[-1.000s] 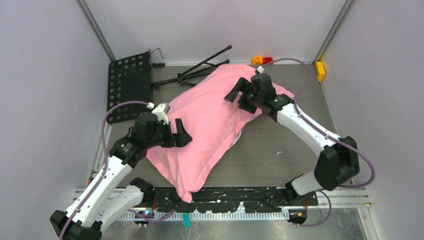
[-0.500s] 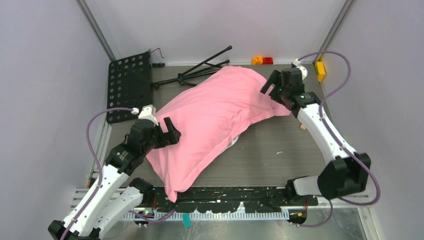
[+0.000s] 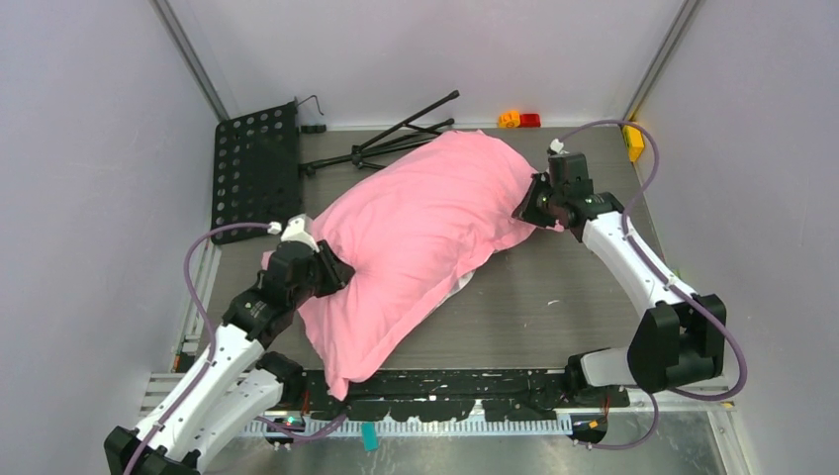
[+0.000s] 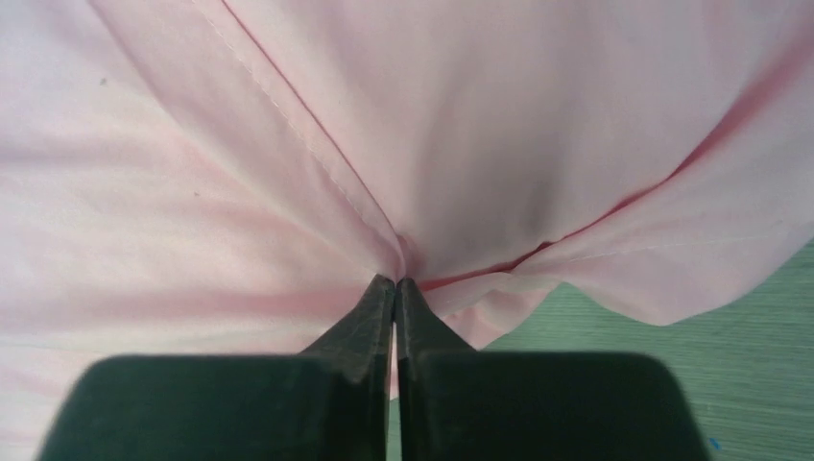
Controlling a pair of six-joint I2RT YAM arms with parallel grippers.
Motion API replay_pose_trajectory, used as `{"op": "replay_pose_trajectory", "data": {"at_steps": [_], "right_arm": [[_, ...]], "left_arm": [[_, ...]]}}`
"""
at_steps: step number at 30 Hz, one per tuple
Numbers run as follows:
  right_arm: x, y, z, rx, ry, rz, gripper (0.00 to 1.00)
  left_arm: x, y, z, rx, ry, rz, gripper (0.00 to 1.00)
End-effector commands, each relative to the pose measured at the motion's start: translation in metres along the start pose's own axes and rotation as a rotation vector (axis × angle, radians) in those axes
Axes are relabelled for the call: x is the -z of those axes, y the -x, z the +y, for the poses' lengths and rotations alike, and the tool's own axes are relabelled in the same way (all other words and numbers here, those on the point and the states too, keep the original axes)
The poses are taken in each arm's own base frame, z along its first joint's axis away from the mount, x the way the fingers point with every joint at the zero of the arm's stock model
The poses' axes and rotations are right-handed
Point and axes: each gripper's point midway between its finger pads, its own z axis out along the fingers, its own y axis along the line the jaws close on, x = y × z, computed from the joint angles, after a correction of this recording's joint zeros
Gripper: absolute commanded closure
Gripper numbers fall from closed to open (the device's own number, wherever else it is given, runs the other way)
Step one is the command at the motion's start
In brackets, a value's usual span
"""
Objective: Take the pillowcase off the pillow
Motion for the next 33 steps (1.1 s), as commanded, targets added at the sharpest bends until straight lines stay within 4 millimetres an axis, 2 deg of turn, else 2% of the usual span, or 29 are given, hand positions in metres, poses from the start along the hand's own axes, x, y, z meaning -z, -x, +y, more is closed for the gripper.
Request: {"op": "replay_pose_trajectory", "data": {"at_steps": [1,3,4,7,8,12,15,18,20,22,24,25,26,29,30,31,32,33], "right_arm": [[0.025,0.010,0.016,0.031,0.071,-0.062,0.99],[0.040,0.020,0.020,0.028,0.085,-0.121,1.00],[0.048,0.027,0.023,0.026,0.091,-0.150,1.00],[0.077,0.043,0.035,0.032,0.122,-0.214,1.00],[0.086,0.049,0.040,0.035,0.134,-0.234,1.00],[0.116,0.071,0.053,0.040,0.160,-0.304,1.00],[0.136,0.090,0.060,0.040,0.158,-0.365,1.00],[0.154,0.100,0.069,0.021,0.186,-0.407,1.00],[0.160,0.098,0.074,0.007,0.222,-0.410,1.00],[0.158,0.086,0.078,-0.015,0.260,-0.375,1.00],[0.149,0.065,0.086,-0.033,0.329,-0.294,1.00],[0.142,0.049,0.091,-0.035,0.366,-0.234,1.00],[0.136,0.033,0.097,-0.031,0.394,-0.178,1.00],[0.122,-0.022,0.122,0.055,0.468,-0.054,1.00],[0.121,-0.042,0.133,0.097,0.500,-0.014,1.00],[0.120,-0.059,0.142,0.133,0.533,0.030,0.99],[0.120,-0.077,0.149,0.171,0.564,0.083,0.94],[0.119,-0.083,0.151,0.194,0.570,0.113,0.82]], "left_arm": [[-0.010,0.005,-0.021,0.018,-0.100,-0.016,0.82],[-0.010,0.015,-0.033,0.002,-0.133,-0.030,0.98],[-0.009,0.021,-0.038,-0.011,-0.143,-0.034,1.00],[0.000,0.054,-0.056,-0.092,-0.142,-0.075,1.00],[0.008,0.074,-0.066,-0.107,-0.138,-0.111,1.00],[0.026,0.135,-0.106,-0.157,-0.188,-0.237,1.00],[0.030,0.175,-0.146,-0.194,-0.243,-0.270,1.00],[0.034,0.218,-0.185,-0.261,-0.296,-0.323,1.00],[0.033,0.243,-0.193,-0.304,-0.252,-0.362,1.00],[0.027,0.263,-0.181,-0.326,-0.142,-0.407,1.00],[0.014,0.275,-0.148,-0.273,-0.026,-0.437,1.00],[0.008,0.284,-0.123,-0.216,0.023,-0.455,1.00],[-0.008,0.278,-0.093,-0.166,0.072,-0.433,1.00],[-0.032,0.273,-0.026,-0.054,0.199,-0.420,1.00],[-0.036,0.270,-0.010,-0.052,0.252,-0.412,0.91],[-0.039,0.266,0.002,-0.060,0.301,-0.400,0.66],[-0.039,0.263,0.010,-0.070,0.340,-0.388,0.38],[-0.038,0.260,0.015,-0.065,0.372,-0.371,0.09]]}}
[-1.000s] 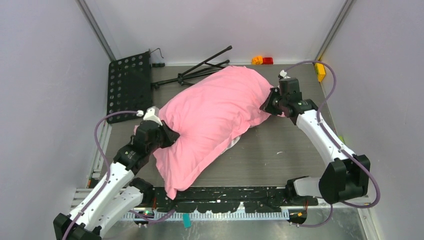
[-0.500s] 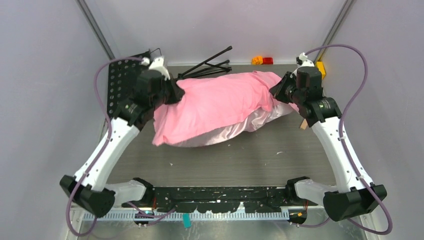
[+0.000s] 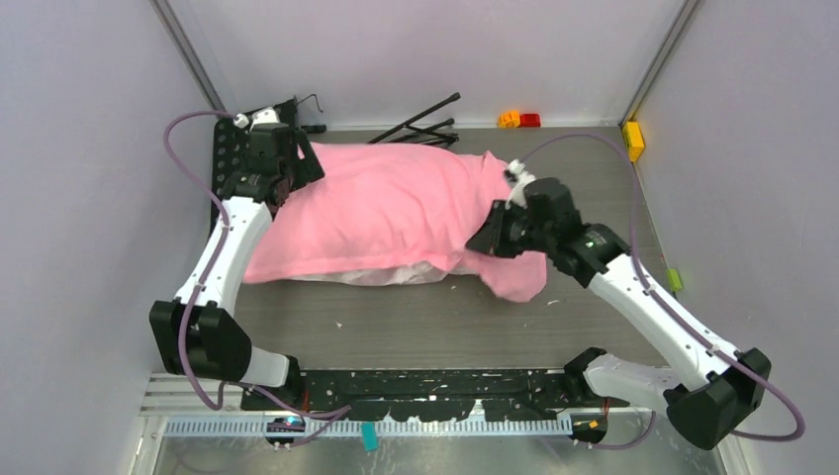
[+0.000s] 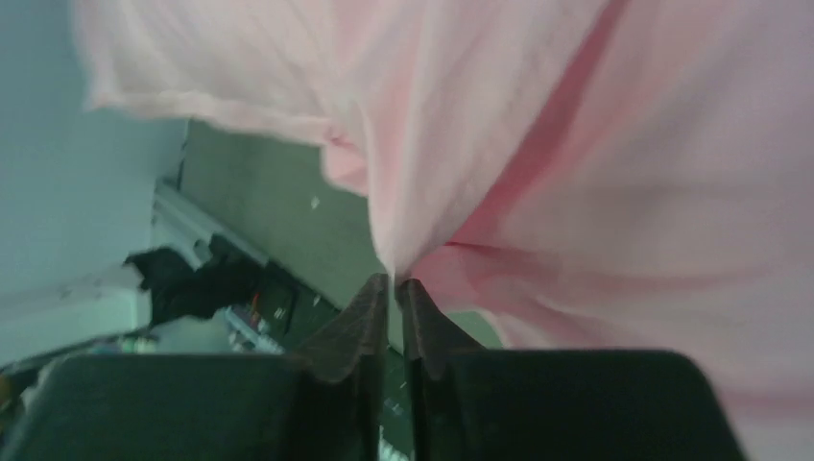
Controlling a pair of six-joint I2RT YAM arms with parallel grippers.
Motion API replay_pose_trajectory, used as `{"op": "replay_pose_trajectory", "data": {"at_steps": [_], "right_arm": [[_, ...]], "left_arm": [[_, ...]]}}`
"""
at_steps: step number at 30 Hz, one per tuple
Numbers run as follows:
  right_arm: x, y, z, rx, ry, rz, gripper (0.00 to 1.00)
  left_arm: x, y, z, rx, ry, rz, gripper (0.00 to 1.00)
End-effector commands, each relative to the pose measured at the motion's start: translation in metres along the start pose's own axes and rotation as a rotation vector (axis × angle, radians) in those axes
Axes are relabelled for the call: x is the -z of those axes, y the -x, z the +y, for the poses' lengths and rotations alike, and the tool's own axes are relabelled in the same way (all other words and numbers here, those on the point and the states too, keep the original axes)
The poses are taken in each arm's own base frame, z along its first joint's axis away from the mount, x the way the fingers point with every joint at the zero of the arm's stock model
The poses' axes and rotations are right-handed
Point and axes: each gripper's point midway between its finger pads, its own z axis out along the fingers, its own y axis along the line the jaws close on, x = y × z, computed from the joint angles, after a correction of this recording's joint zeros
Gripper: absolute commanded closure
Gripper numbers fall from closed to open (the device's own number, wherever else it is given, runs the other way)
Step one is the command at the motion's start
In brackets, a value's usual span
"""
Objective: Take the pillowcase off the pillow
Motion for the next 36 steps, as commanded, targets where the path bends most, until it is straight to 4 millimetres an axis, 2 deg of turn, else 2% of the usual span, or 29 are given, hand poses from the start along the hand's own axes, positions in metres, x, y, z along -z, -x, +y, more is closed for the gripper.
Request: {"op": "replay_pose_trajectory", "data": {"at_steps": [1,3,5,6,7,8,9,11,14,19,23,25,31,33,36], "right_arm": [[-0.003,-0.035,0.043,0.084,0.173,0.128,0.70],[0.000,-0.027,0.027,0.115,0.075,0.090,0.52],[0.010,-0.012,0.009,0.136,-0.040,0.009,0.35],[0.017,-0.004,0.001,0.144,-0.092,-0.032,0.27],[0.023,0.004,-0.008,0.153,-0.151,-0.075,0.20],[0.030,0.011,-0.017,0.161,-0.205,-0.116,0.16],[0.035,0.016,-0.027,0.164,-0.261,-0.143,0.13],[0.043,0.021,-0.044,0.170,-0.356,-0.176,0.09],[0.046,0.016,-0.063,0.156,-0.443,-0.180,0.09],[0.040,-0.009,-0.083,0.128,-0.474,-0.139,0.09],[0.023,-0.035,-0.086,0.110,-0.412,-0.075,0.09],[0.014,-0.043,-0.085,0.094,-0.379,-0.061,0.10],[0.001,-0.053,-0.073,0.066,-0.265,-0.060,0.13],[0.001,-0.050,-0.072,0.063,-0.257,-0.082,0.13],[0.008,-0.035,-0.078,0.082,-0.307,-0.146,0.13]], "left_arm": [[0.008,0.035,0.016,0.048,0.106,-0.114,0.01],[0.015,0.031,0.013,0.028,0.097,-0.068,0.00],[0.025,0.024,-0.002,-0.042,0.039,-0.033,0.00],[0.034,0.019,-0.015,-0.086,-0.002,-0.023,0.00],[0.040,0.014,-0.020,-0.121,-0.019,-0.010,0.00],[0.053,0.006,-0.038,-0.169,-0.063,-0.004,0.00],[0.060,0.000,-0.044,-0.198,-0.072,0.000,0.00],[0.080,-0.023,-0.076,-0.282,-0.148,0.023,0.00],[0.105,-0.051,-0.110,-0.337,-0.256,0.053,0.02],[0.143,-0.089,-0.156,-0.438,-0.408,0.071,0.04],[0.167,-0.116,-0.195,-0.526,-0.531,0.072,0.04],[0.169,-0.129,-0.210,-0.525,-0.580,0.095,0.04],[0.152,-0.156,-0.234,-0.517,-0.607,0.159,0.06],[0.146,-0.162,-0.242,-0.518,-0.612,0.168,0.06],[0.143,-0.167,-0.257,-0.512,-0.635,0.185,0.07]]}}
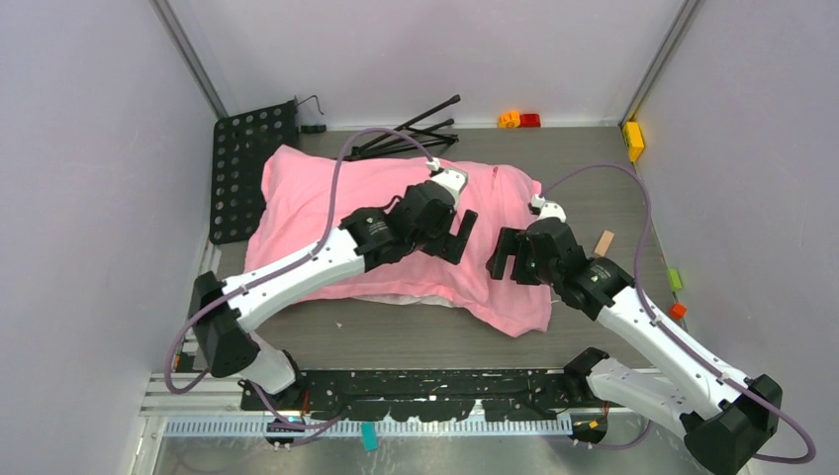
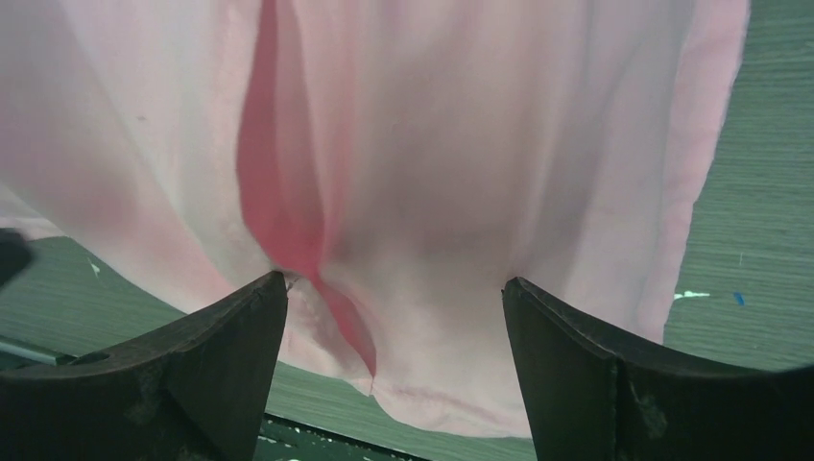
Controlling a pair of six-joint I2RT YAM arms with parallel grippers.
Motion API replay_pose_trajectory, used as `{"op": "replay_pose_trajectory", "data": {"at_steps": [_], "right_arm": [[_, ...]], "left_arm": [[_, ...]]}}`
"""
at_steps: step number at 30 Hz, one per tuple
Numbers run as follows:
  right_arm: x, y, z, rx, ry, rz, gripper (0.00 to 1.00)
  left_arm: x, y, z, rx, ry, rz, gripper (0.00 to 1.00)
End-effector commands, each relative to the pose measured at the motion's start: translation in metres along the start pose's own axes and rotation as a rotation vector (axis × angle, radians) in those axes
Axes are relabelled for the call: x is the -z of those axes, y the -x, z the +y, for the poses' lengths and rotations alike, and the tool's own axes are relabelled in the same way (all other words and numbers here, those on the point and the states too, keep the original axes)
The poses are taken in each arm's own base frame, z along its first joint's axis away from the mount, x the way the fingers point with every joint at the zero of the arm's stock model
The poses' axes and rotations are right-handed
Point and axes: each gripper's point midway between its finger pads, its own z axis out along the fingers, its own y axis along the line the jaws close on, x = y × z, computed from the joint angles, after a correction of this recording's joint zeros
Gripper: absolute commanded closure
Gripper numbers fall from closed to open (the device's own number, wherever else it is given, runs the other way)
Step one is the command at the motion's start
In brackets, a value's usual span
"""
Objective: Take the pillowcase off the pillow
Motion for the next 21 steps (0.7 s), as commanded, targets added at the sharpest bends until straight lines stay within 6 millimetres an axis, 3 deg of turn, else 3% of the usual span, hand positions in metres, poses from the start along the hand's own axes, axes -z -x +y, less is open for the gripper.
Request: {"op": "replay_pose_trajectory", "data": {"at_steps": [1,4,7,13,16,21], "right_arm": [[0.010,0.040,0.008,-0.022,0.022,-0.167,0.13],[0.015,0.054,0.002,-0.015,-0.020,-0.231,0.12],[0.026,0.067,-0.020,-0.059,-0.124,-0.322,0.12],[0.061,0.085,-0.049,-0.140,-0.202,-0.511,0.12],[0.067,0.086,-0.053,-0.135,-0.208,-0.534,0.12],[0.051,0.079,-0.036,-0.101,-0.151,-0.449,0.13]], "left_arm": [[-0.004,0.037,-0.024,0.042,-0.083,-0.084,0.08],[-0.013,0.044,-0.036,0.051,-0.129,-0.097,0.11],[-0.020,0.048,-0.050,0.060,-0.183,-0.098,0.12],[-0.047,0.046,-0.056,0.058,-0.156,-0.049,0.20],[-0.063,0.039,-0.049,0.052,-0.107,-0.013,0.35],[-0.074,0.028,-0.028,0.088,-0.064,0.037,0.73]]}}
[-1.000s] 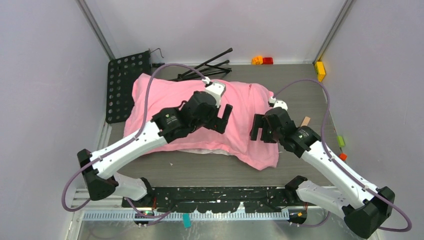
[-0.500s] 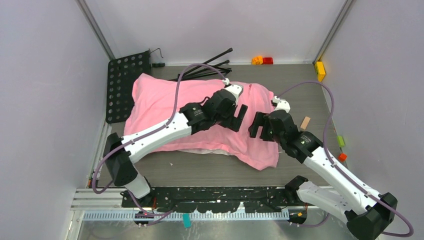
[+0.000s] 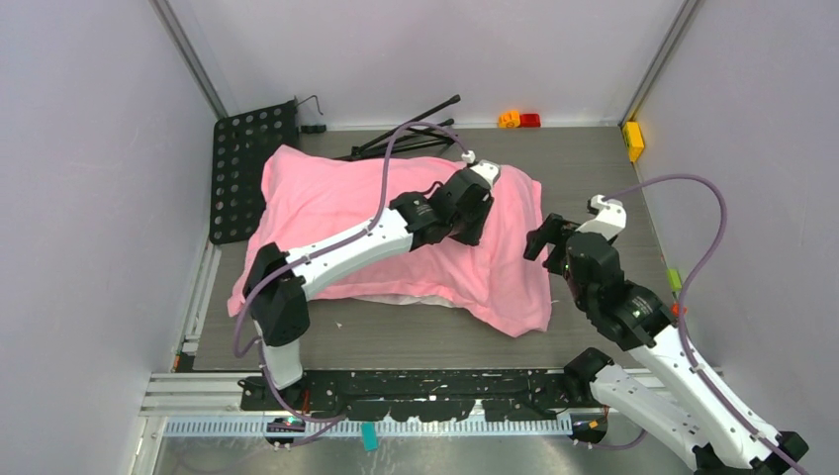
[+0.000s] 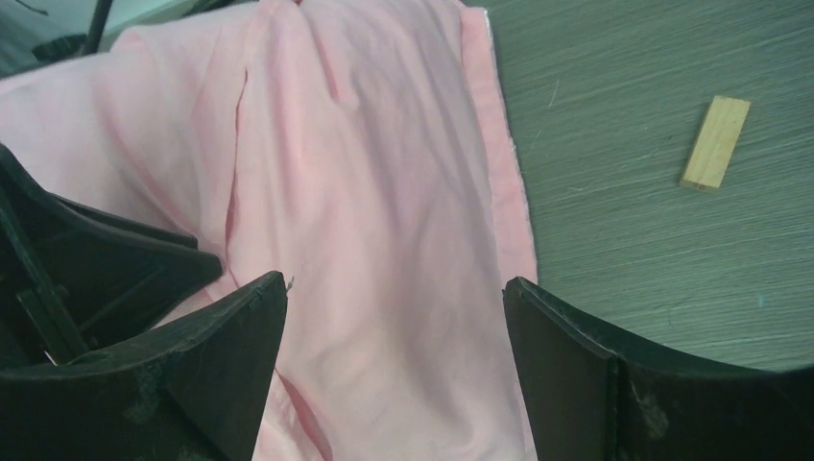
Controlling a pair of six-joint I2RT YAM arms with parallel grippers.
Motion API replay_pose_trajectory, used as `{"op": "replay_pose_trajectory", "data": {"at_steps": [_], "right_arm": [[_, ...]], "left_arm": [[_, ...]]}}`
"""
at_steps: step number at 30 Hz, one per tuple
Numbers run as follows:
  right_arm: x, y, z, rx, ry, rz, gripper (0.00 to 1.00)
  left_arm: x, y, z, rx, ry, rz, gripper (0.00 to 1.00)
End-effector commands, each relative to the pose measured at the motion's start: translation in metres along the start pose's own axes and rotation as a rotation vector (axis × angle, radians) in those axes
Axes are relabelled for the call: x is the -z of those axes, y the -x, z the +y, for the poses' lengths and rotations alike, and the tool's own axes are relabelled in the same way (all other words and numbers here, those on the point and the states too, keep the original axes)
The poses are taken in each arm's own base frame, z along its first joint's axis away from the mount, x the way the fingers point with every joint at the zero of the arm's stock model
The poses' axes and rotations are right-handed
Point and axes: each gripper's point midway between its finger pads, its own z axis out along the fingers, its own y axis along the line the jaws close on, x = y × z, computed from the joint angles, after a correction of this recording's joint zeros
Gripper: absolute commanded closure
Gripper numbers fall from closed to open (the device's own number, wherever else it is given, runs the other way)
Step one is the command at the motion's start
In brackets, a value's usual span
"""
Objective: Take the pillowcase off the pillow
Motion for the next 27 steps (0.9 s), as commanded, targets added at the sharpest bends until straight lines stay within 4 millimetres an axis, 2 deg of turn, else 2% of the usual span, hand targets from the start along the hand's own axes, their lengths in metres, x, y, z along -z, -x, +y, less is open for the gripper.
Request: {"op": "replay_pose_trajectory", "data": {"at_steps": [1,3,7,10,17,20,23,27], "right_arm": [[-0.013,-0.009,0.017,0.013,0.033,0.050,0.13],[-0.018,-0.016,0.028,0.017,0.072,0.089,0.13],[-0.026,-0.023,0.053,0.034,0.149,0.153,0.13],[-0.035,-0.026,0.070,0.043,0.182,0.194,0.13],[-0.057,-0.025,0.090,0.056,0.165,0.238,0.13],[-0.062,-0.018,0.100,0.044,0.174,0.224,0.13],[-0.077,-0.015,0.095,0.053,0.090,0.209,0.12],[-0.097,-0.025,0.067,0.122,-0.103,0.229,0.12]], "left_arm": [[0.012,0.014,0.022,0.057,0.035,-0.020,0.81],[0.025,0.019,0.034,0.088,0.044,-0.051,0.89],[0.051,0.021,0.055,0.149,0.052,-0.108,0.95],[0.061,0.013,0.069,0.174,0.064,-0.113,0.97],[0.058,-0.004,0.080,0.197,0.068,-0.092,1.00],[0.053,-0.010,0.082,0.193,0.078,-0.078,1.00],[0.049,-0.014,0.085,0.192,0.090,-0.070,1.00],[0.047,-0.020,0.092,0.192,0.108,-0.062,1.00]]}}
